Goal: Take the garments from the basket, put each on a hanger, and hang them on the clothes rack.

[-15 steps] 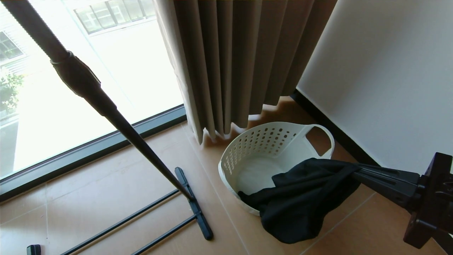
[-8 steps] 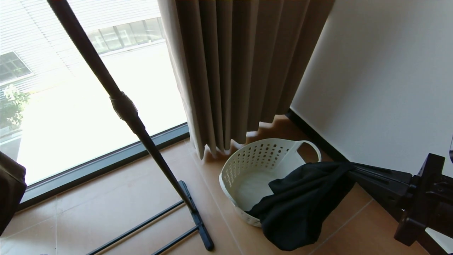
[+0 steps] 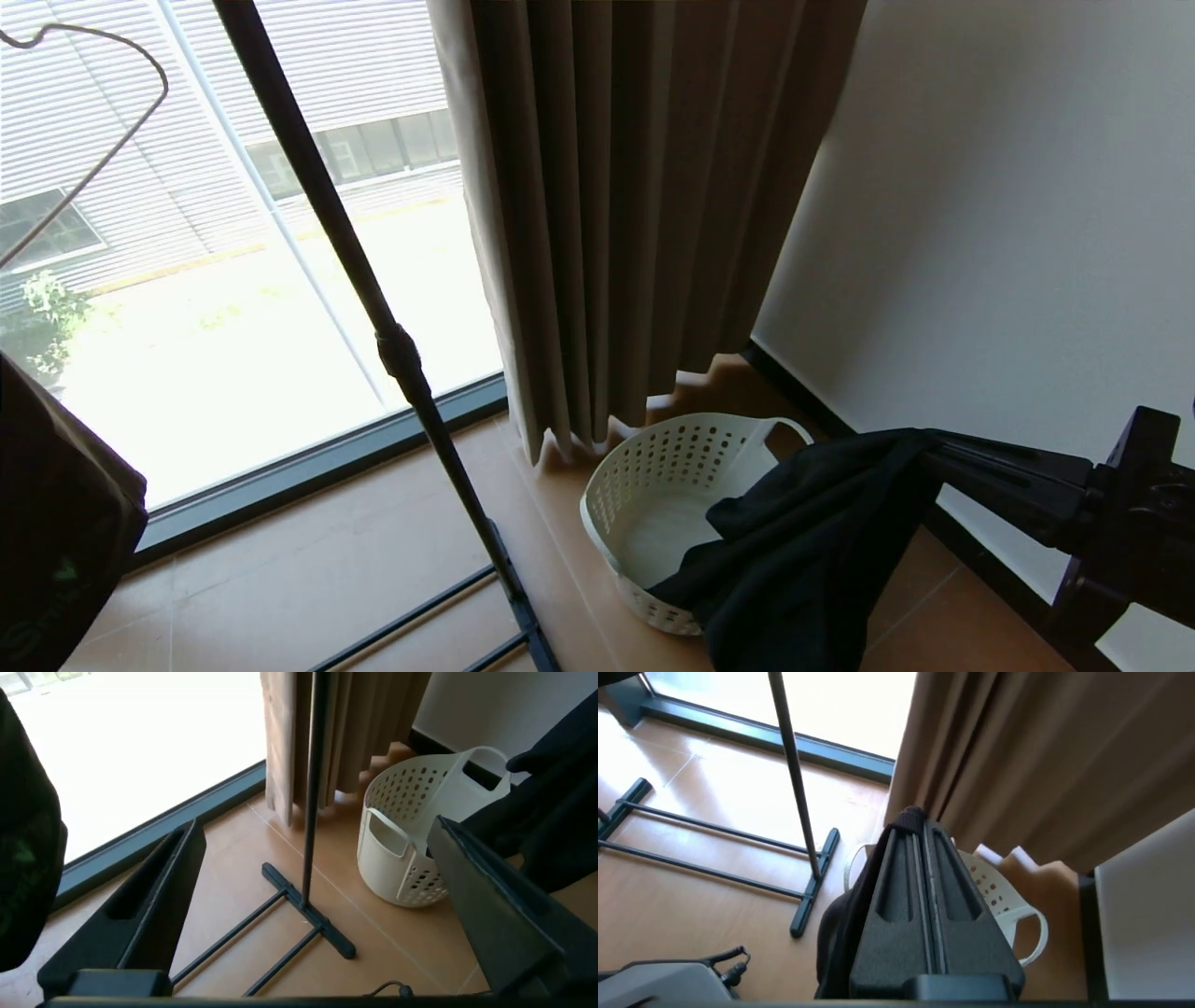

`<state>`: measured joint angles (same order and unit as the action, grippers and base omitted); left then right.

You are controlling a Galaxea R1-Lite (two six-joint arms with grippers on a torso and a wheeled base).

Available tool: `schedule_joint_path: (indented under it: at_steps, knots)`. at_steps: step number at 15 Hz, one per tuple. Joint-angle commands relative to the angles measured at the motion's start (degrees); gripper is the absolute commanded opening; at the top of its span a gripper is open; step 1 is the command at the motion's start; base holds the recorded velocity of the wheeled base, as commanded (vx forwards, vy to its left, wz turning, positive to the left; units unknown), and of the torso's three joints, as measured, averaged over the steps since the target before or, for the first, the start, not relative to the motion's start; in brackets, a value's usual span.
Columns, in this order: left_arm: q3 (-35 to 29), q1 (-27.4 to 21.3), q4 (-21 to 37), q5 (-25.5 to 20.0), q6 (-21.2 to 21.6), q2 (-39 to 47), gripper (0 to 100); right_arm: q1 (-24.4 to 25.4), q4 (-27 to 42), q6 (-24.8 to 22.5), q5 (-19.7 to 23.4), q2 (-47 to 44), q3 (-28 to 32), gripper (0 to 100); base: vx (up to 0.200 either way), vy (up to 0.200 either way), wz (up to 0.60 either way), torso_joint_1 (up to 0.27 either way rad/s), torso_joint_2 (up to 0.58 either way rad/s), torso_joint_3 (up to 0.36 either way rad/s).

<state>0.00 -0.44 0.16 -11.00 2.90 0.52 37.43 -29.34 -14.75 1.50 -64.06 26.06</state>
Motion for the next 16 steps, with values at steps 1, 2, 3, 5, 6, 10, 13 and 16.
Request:
schedule_joint_path:
  at_steps: [1,2,3,5,6,10,13,16]
  knots:
    - [0.00,0.00,0.02,0.01,0.00,0.09,100,0.02,-0.01,-0.02,-0.01,-0.19,-0.22,0,0.000,0.000,0.00,0.022,-0.04,0.159]
    - [0.00,0.00,0.02,0.01,-0.09,0.09,100,0.02,-0.01,-0.02,-0.01,-0.10,-0.22,0,0.000,0.000,0.00,0.012,-0.02,0.178]
    - [0.00,0.00,0.02,0.01,-0.09,0.09,100,0.02,-0.01,-0.02,-0.01,-0.10,-0.22,0,0.000,0.000,0.00,0.002,-0.01,0.188]
    - [0.00,0.00,0.02,0.01,-0.09,0.09,100,0.02,-0.01,-0.02,-0.01,-0.10,-0.31,0,0.000,0.000,0.00,0.005,-0.01,0.200]
    - [0.00,0.00,0.02,0.01,-0.09,0.09,100,0.02,-0.10,-0.02,-0.01,-0.10,-0.40,0,0.000,0.000,0.00,-0.002,0.00,0.203]
    - [0.00,0.00,0.02,0.01,-0.09,0.09,100,0.02,-0.01,-0.02,0.08,-0.10,-0.40,0,0.000,0.000,0.00,0.001,0.00,0.200]
    - [0.00,0.00,0.02,0.01,-0.09,0.09,100,0.02,0.34,-0.02,0.08,-0.27,-0.40,0,0.000,0.000,0.00,0.002,0.00,0.198]
    - [0.00,0.00,0.02,0.01,-0.09,0.09,100,0.02,0.16,-0.02,0.08,-0.10,-0.40,0,0.000,0.000,0.00,0.020,-0.06,0.154]
